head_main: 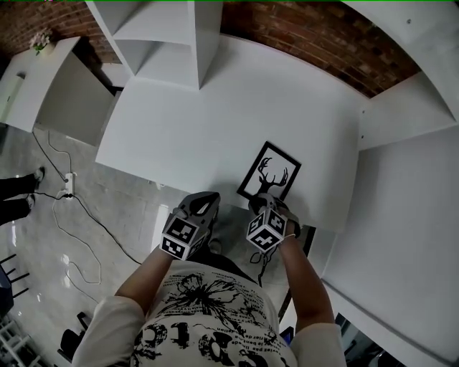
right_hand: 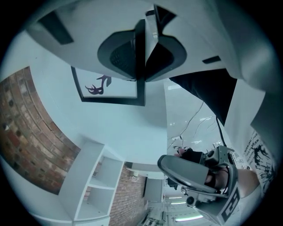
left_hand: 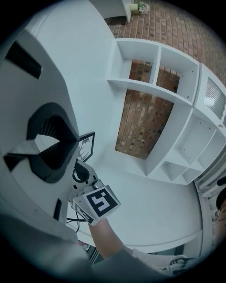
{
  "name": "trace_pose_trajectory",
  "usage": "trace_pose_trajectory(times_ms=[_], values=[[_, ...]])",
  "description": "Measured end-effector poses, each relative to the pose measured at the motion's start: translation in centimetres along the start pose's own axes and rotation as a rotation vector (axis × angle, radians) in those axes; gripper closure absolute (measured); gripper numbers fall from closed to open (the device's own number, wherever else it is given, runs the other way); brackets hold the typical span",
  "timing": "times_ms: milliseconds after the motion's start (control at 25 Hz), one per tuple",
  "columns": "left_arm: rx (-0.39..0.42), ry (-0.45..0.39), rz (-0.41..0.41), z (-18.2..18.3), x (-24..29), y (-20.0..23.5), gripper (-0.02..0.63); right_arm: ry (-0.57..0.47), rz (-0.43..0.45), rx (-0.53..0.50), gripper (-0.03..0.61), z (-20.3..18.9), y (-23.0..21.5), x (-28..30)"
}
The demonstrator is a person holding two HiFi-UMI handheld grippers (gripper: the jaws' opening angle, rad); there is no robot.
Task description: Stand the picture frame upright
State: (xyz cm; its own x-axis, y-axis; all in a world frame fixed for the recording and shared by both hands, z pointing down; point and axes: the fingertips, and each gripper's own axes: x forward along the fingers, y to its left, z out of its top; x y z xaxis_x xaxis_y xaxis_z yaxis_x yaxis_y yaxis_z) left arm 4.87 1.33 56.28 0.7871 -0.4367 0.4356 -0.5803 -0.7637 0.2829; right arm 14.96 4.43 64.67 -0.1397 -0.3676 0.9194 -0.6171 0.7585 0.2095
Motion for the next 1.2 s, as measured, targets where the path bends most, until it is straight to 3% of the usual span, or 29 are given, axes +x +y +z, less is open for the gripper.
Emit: trace_pose_trajectory(times_ms=[240,640,1080,1200], values=[[-0.005,0.000,0.005,-0.8,-1.0,-1.1,0.603,-0.012,0.026,-0.053,0.505,-0.1,2.7,-0.7],[-0.039,0.044,0.013,-5.4,-3.6,-2.5,0.603,-0.023,0.039,-0.152,0.505,-0.2,7.7,-1.2],[-0.178,0.103,-0.081,-9.0,-4.3,-3.3,0.603,-0.038,0.050,-0.226,0.505,0.5,11.4,-2.2],[-0.316,0.110,-0.117,-9.6,-3.1,-2.6,0.603,-0.034,0.046,-0.267,0.505,0.2,12.2,-2.4]])
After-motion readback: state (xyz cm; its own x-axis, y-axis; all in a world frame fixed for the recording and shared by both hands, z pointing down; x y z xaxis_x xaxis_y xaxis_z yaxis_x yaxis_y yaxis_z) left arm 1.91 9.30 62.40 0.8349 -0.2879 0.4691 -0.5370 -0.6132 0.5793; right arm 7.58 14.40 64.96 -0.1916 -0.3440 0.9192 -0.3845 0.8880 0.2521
